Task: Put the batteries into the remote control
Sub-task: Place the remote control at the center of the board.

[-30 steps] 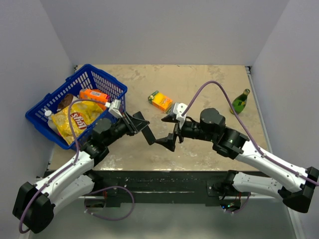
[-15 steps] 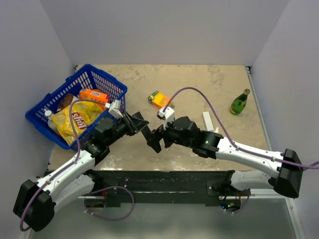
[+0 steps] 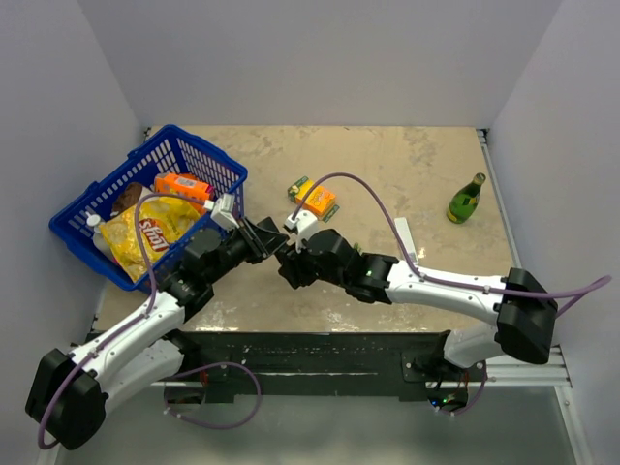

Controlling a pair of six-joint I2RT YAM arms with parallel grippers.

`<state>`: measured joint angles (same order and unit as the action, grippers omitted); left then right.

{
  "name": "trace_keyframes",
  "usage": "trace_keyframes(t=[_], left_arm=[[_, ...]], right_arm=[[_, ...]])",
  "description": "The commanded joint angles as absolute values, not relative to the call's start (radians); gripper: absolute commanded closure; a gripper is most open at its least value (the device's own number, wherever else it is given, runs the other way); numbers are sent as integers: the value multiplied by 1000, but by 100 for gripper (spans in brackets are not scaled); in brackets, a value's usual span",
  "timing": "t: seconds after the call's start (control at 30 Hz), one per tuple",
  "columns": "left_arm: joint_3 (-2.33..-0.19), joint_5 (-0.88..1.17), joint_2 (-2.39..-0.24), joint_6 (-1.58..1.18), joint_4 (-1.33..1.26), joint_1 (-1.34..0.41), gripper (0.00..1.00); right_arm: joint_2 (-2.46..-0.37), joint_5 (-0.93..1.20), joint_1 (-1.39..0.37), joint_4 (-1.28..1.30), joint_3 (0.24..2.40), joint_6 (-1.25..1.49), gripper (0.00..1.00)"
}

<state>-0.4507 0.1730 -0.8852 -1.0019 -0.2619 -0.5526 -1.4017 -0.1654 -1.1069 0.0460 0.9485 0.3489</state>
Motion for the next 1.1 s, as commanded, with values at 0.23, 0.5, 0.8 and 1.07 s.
trace_keyframes(t=[0.23,0.5,0.8,1.07], left_arm=[[-485,138,-819,-994,-287,-558,62],[-669,-139,-652,-794,88,-557,13],[-916,-489,-391,-510,454,-557,6],[-815,-500,-200,-414,460,-555,1]], right_arm=[[-1306,-144,-1124,41,968,327,100],[-1243,-215,-1124,199,902,340,100],[-1314,-262,-1124,287,902,393,100],[-1540,-276,-1101,317,1025,425,100]])
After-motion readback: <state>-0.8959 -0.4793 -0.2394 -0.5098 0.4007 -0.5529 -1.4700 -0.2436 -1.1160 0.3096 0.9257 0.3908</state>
